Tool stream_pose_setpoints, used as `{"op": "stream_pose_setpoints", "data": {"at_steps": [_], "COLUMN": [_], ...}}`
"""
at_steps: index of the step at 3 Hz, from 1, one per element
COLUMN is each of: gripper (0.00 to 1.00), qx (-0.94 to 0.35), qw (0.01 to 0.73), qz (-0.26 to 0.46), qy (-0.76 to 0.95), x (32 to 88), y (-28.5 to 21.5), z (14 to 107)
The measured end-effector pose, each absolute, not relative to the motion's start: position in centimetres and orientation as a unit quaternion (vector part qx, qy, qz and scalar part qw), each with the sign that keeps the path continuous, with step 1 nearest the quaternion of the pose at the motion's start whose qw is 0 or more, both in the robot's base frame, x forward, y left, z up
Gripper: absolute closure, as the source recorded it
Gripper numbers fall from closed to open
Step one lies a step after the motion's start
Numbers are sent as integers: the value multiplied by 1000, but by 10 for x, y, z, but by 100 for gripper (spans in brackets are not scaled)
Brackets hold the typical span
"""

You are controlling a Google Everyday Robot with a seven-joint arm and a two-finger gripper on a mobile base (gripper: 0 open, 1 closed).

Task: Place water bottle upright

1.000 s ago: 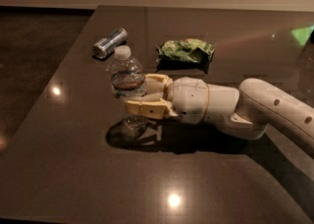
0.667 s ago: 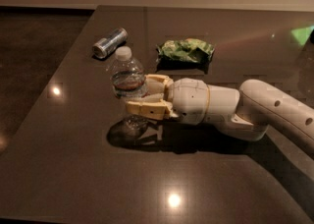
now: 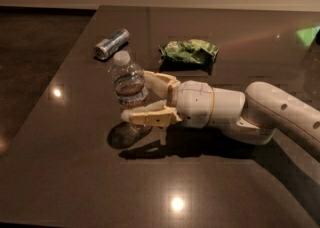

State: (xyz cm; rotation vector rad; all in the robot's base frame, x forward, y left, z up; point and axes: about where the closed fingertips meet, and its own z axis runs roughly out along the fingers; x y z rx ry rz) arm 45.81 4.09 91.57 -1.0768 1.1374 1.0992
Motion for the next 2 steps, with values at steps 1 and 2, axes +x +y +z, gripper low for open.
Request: {"op": "stream_pose_setpoints", "data": {"at_steps": [1,2], "gripper": [0,0], "qx": [-460,-460], "qw": [575,575], "qz": [466,466], "qy": [491,491], "x": [458,458], "y": [40,40], "z": [914,914]}}
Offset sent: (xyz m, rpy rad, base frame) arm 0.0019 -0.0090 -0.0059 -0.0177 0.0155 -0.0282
